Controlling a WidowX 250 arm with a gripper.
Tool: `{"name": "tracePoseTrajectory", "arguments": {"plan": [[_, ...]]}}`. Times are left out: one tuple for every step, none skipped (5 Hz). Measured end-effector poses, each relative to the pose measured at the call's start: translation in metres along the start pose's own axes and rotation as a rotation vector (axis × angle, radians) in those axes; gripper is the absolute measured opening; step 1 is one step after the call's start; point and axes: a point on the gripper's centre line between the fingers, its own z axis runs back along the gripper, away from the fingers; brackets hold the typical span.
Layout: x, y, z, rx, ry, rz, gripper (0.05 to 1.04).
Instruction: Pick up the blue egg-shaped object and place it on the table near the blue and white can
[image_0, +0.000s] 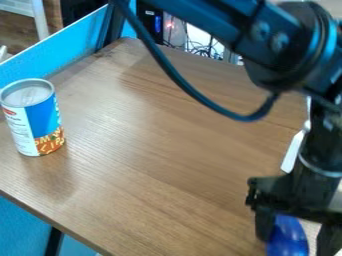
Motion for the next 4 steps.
{"name": "tracePoseTrajectory", "arguments": {"plan": [[0.002, -0.007, -0.018, 0.042, 0.060, 0.012, 1.001], [0.005, -0.014, -0.020, 0.029, 0.068, 0.020, 0.950], [0.001, -0.012, -0.020, 0.020, 0.101, -0.012, 0.836], [-0.006, 0.022, -0.010, 0.152, 0.202, -0.170, 0.836]]}}
